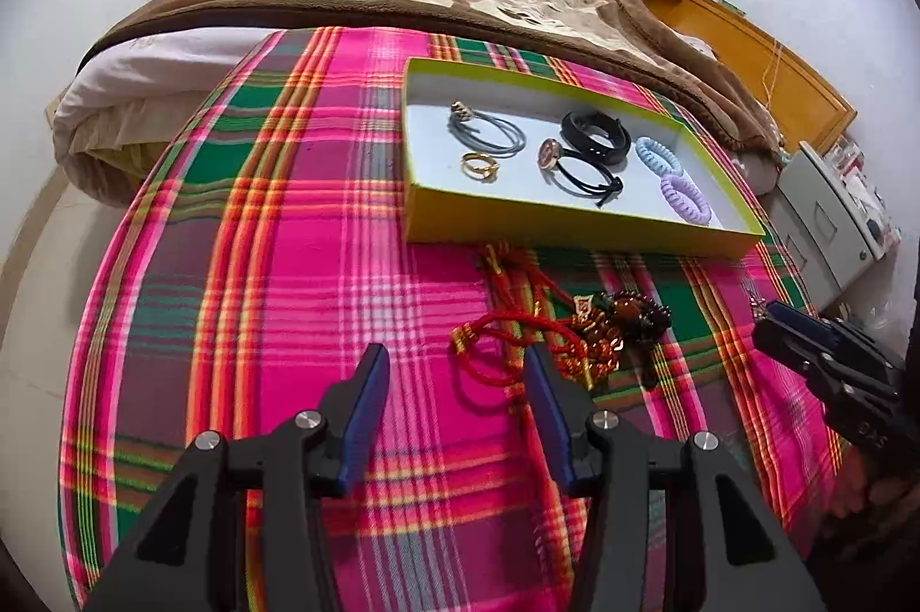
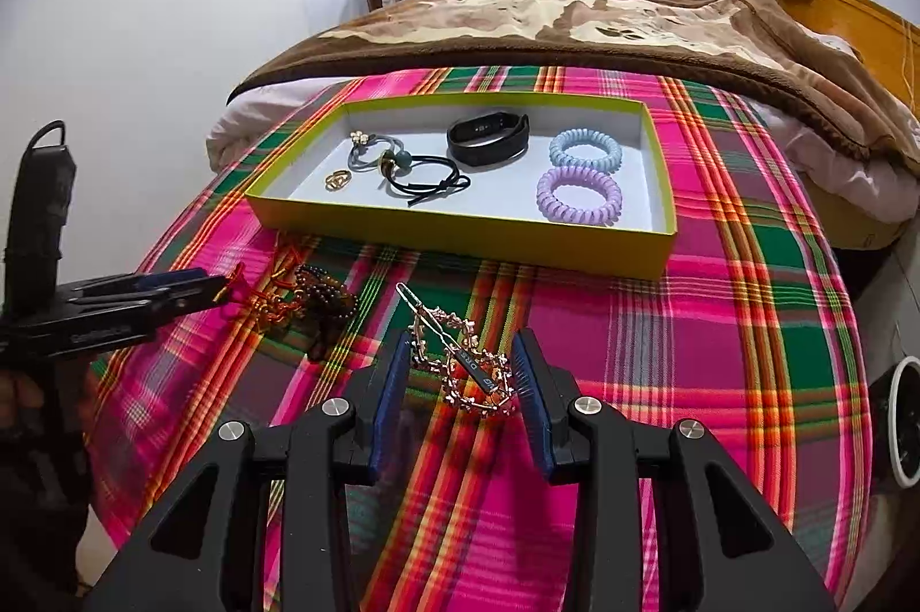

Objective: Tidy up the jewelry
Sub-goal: 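Grasp the rhinestone hair clip with the right gripper, then grasp the red cord tassel with the left gripper while the right gripper holds the clip, then carry the tassel and clip into the tray and open both grippers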

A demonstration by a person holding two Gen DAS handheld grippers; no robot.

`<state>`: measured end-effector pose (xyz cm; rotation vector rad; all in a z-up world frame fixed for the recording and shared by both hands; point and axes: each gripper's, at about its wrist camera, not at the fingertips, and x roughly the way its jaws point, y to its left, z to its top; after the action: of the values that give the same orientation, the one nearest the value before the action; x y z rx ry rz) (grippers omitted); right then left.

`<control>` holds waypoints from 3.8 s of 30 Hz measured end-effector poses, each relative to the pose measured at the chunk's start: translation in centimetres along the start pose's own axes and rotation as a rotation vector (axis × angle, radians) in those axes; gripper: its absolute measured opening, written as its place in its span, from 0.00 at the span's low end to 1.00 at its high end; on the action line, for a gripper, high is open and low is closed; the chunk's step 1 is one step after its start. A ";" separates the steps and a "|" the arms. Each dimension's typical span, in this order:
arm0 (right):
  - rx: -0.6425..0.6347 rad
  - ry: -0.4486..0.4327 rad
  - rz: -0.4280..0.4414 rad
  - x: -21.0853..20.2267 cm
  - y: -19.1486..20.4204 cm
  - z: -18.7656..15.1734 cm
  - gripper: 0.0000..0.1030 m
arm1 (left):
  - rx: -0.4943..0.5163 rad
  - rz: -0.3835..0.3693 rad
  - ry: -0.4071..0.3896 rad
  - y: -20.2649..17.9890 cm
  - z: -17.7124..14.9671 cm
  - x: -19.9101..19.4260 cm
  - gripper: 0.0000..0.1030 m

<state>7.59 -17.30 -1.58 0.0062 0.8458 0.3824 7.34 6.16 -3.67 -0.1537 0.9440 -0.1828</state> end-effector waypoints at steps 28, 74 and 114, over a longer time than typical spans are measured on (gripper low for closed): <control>0.030 -0.018 0.021 -1.0 -0.1 -0.6 0.37 | 0.169 0.044 0.014 -3.1 -0.7 0.1 0.10; 0.036 -0.057 0.025 -2.6 -0.2 -0.3 0.37 | 0.159 0.051 0.020 -5.5 -1.6 0.6 0.52; 0.009 -0.072 -0.043 0.3 -1.4 6.8 0.37 | 0.088 -0.015 -0.127 -3.0 6.9 -2.0 0.15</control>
<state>13.15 -17.53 2.51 0.0101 0.7756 0.3358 11.59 4.05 2.52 -0.0899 0.8067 -0.2255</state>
